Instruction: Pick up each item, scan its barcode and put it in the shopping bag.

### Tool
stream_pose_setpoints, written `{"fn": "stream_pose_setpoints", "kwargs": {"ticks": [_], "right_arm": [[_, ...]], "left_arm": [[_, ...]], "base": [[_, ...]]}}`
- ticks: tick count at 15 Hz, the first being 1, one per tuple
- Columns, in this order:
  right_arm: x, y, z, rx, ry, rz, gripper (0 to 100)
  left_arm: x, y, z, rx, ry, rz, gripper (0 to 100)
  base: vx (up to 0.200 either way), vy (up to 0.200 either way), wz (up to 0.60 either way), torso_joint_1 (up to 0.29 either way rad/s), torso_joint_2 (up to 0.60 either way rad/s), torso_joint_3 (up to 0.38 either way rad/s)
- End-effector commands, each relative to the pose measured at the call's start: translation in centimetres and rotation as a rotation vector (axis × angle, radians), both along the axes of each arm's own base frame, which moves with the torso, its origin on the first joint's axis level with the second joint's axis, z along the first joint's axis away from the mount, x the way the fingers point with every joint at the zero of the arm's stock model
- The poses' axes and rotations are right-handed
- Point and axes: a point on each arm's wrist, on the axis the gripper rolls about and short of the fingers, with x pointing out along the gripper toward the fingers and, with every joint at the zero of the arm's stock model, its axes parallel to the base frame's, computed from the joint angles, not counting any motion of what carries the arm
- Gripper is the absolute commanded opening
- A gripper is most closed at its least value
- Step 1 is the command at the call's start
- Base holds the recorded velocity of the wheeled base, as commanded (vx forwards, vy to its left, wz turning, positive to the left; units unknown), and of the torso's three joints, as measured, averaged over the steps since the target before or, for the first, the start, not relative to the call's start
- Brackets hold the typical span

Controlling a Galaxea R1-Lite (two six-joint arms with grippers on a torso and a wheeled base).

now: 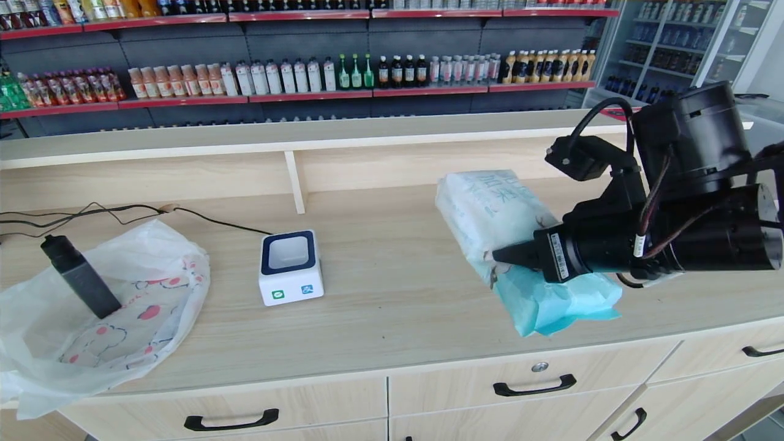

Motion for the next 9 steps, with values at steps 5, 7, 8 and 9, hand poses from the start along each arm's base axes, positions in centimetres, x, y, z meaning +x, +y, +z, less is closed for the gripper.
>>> {"fn": "stream_pose_setpoints", "kwargs": {"ticks": [5,7,8,9], "right_arm": [[-2.5,0.4,-0.9,0.416,-0.021,0.076,0],[-4.3,-0.4,-2.6,0.587,0.024,0.082,0],[-4.8,-0.3,-2.7,0.666,0.036,0.083,0],[-5.2,0.0,-2.8,0.768,0.075,0.078,0]], "left_arm": [[0.0,0.0,0.0,0.000,-0.001,0.002,100],[0.0,0.0,0.0,0.000,-0.001,0.002,100],[0.0,0.0,0.0,0.000,-0.001,0.000,100],[0.0,0.0,0.0,0.000,-0.001,0.002,100]], "base": [[0.000,0.000,0.00,0.000,0.00,0.000],[0.000,0.000,0.00,0.000,0.00,0.000],[0.000,0.000,0.00,0.000,0.00,0.000],[0.000,0.000,0.00,0.000,0.00,0.000]]}}
